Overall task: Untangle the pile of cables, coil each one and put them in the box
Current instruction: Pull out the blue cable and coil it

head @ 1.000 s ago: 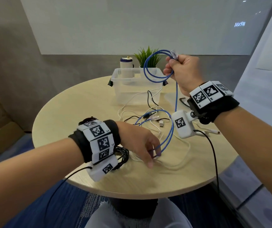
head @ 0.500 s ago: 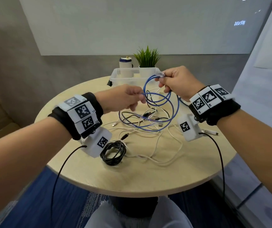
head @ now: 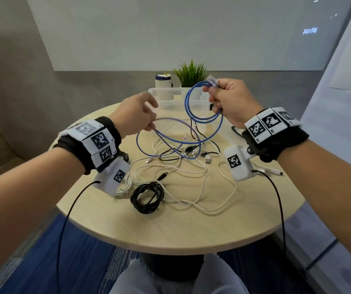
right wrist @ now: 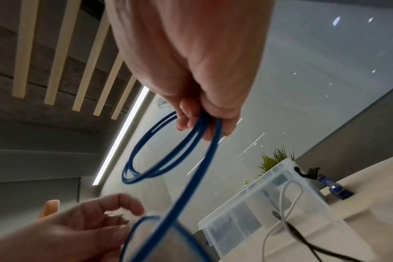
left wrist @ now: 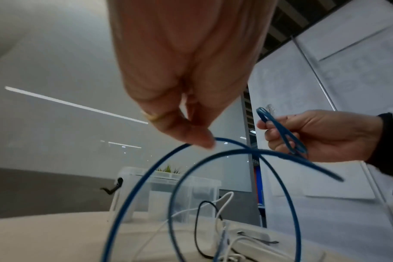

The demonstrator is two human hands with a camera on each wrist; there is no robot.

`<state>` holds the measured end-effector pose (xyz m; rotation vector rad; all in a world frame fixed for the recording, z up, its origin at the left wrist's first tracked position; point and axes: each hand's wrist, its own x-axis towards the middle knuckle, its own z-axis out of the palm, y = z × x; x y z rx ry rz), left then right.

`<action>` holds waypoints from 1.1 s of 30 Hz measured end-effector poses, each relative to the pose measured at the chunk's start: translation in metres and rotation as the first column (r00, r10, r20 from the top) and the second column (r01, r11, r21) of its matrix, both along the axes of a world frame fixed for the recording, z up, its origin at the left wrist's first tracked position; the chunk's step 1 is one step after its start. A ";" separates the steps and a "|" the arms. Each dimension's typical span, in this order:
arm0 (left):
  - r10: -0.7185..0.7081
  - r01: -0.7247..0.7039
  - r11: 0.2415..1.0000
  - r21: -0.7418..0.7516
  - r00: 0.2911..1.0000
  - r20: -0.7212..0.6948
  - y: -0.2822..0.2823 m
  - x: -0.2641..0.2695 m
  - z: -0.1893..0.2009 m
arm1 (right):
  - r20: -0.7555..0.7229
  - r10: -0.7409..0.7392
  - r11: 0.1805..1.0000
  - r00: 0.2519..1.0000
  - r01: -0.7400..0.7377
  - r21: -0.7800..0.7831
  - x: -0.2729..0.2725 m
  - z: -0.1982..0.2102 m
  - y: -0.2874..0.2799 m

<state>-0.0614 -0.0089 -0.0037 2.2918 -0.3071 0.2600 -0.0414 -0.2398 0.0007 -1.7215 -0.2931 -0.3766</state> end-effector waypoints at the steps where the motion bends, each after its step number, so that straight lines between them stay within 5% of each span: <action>1: -0.091 0.088 0.993 -0.083 0.995 -0.036 -0.002 -0.004 -0.002 | 0.003 -0.003 1.000 1.000 0.003 0.010 0.000 0.001 0.003; 4: -0.331 0.345 0.935 0.079 0.932 -0.147 -0.008 -0.015 -0.004 | 0.019 -0.028 0.998 0.999 0.027 0.053 0.002 0.004 0.007; 6: -0.352 0.418 0.873 0.249 0.896 -0.269 -0.007 -0.018 -0.002 | 0.025 -0.049 0.996 0.998 0.047 0.079 0.004 0.006 0.006; 10: -0.256 0.288 0.794 0.536 0.957 -0.135 -0.005 -0.013 0.004 | 0.028 -0.062 0.998 0.998 0.062 0.026 0.004 0.007 0.001; 14: -0.188 0.134 0.915 0.380 0.976 0.108 -0.002 -0.008 0.011 | 0.035 -0.040 0.995 0.999 0.043 -0.086 0.002 0.002 -0.002; 17: -0.132 0.032 0.927 0.375 0.961 0.244 -0.003 -0.007 0.016 | 0.029 0.032 0.993 0.999 -0.028 -0.115 0.000 0.000 -0.001; 21: -0.115 0.075 0.958 0.278 0.985 0.132 -0.007 -0.007 0.019 | 0.052 0.107 0.981 0.993 -0.096 -0.169 -0.004 0.002 0.004; 24: -0.136 0.136 0.990 -0.039 0.991 -0.011 -0.009 -0.006 0.016 | 0.046 0.146 0.965 0.988 -0.132 -0.229 -0.007 0.002 0.011; 27: -0.220 0.200 0.942 -0.269 0.974 -0.048 -0.014 -0.010 0.015 | 0.005 0.192 0.951 0.981 -0.185 -0.247 -0.010 -0.001 0.019; 33: -0.245 0.241 0.965 -0.100 0.969 -0.028 -0.016 -0.010 0.005 | -0.088 0.220 0.937 0.972 -0.236 -0.259 -0.014 -0.011 0.034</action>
